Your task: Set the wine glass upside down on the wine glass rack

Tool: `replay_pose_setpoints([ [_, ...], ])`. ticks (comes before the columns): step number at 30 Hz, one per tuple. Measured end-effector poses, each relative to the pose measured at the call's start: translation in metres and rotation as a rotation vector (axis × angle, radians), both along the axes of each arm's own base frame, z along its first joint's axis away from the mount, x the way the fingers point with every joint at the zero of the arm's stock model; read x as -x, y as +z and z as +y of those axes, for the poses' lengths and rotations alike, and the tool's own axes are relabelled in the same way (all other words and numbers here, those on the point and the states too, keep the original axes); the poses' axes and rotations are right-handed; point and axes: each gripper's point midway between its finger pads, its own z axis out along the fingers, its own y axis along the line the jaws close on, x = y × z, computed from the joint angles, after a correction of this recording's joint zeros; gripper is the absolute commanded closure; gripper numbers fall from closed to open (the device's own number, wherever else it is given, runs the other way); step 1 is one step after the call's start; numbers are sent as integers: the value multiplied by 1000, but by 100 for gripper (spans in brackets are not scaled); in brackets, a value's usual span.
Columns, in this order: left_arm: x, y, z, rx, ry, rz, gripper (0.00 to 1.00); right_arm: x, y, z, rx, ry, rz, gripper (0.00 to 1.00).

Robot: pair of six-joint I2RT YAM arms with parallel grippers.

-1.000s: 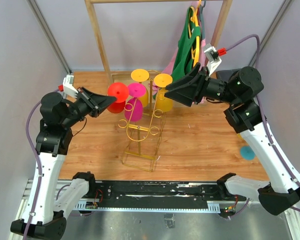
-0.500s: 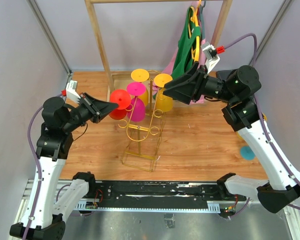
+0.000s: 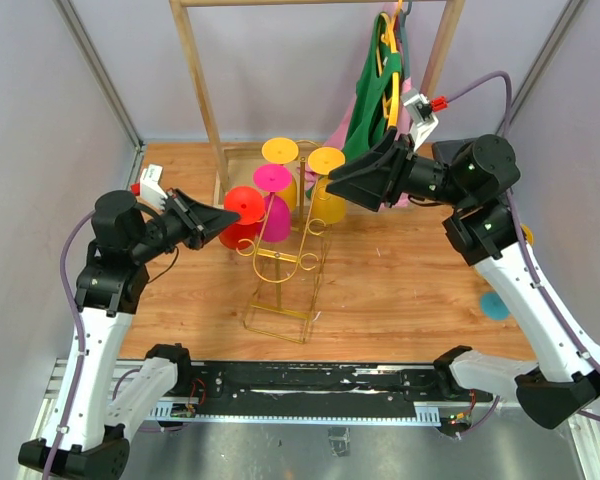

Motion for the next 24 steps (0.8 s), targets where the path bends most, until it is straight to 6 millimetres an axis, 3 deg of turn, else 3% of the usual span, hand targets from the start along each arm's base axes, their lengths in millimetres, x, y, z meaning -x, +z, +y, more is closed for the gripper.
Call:
replay_pose_setpoints([
  [24,10,2,-15,50,-106,39,100,-1,-8,0,0,-8,4,52],
])
